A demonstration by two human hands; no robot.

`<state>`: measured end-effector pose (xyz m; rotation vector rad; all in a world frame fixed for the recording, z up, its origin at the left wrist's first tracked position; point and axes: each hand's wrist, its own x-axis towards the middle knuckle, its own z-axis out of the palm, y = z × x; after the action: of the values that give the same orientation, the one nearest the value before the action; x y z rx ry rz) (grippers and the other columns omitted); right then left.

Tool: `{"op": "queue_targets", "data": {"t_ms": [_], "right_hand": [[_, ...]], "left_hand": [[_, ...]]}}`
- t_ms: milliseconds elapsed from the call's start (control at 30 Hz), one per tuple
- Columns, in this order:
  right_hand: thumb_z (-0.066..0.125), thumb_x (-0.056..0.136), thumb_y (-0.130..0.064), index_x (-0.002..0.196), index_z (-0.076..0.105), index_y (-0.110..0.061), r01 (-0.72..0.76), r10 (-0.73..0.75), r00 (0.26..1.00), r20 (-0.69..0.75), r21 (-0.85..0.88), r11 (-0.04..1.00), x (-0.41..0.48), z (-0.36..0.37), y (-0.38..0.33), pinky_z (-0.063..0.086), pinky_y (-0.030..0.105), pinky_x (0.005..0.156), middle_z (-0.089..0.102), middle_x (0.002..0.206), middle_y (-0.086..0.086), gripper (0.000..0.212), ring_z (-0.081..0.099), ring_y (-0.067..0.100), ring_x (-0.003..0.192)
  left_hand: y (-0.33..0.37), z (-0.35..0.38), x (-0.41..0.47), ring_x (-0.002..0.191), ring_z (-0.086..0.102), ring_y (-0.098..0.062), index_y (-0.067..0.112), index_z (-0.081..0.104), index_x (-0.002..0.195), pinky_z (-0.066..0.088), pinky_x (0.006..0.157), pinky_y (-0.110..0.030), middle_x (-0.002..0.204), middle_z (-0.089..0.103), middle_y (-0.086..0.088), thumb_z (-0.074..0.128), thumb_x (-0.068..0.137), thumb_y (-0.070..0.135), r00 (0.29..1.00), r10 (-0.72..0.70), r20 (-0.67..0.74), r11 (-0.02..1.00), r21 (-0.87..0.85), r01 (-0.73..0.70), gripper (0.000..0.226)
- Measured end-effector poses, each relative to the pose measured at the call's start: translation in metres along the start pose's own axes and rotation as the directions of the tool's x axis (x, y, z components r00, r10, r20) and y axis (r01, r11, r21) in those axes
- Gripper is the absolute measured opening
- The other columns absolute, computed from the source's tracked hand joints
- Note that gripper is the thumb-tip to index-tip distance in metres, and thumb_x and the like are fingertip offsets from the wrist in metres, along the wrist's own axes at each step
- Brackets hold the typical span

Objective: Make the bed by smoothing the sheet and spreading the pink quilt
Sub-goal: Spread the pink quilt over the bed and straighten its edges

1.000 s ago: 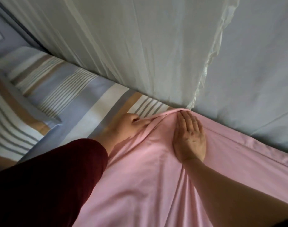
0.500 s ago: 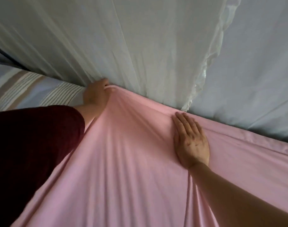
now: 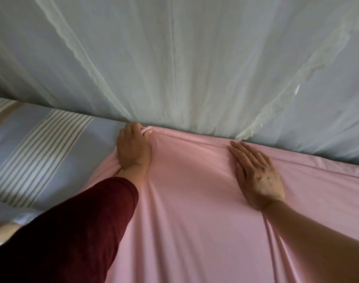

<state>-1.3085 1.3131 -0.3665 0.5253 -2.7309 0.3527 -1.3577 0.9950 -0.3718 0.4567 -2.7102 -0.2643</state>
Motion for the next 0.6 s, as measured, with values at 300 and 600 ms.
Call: {"op": "queue_targets", "data": {"t_ms": [300, 600], "right_hand": [[0.052, 0.093, -0.019, 0.139, 0.05, -0.013, -0.112, 0.113, 0.994, -0.006, 0.091, 0.989, 0.044, 0.057, -0.126, 0.023, 0.042, 0.117, 0.048, 0.145, 0.002, 0.047, 0.039, 0.022, 0.138], [0.038, 0.094, -0.033, 0.141, 0.049, -0.017, -0.147, 0.147, 0.989, 0.006, -0.001, 0.989, 0.048, 0.06, -0.129, 0.024, 0.042, 0.116, 0.046, 0.148, -0.001, 0.051, 0.037, 0.02, 0.14]], "left_hand": [[-0.001, 0.006, -0.002, 0.08, 0.058, -0.034, 0.011, 0.057, 0.085, 0.045, 0.066, -0.04, 0.088, 0.06, -0.013, 0.043, 0.091, 0.042, 0.999, 0.027, -0.044, 1.0, -0.004, -0.027, 0.035], [-0.012, -0.01, 0.006, 0.08, 0.062, -0.036, 0.01, 0.059, 0.088, 0.045, 0.067, -0.038, 0.085, 0.065, -0.014, 0.053, 0.086, 0.049, 0.999, 0.039, 0.016, 0.987, -0.157, -0.036, 0.04]]}}
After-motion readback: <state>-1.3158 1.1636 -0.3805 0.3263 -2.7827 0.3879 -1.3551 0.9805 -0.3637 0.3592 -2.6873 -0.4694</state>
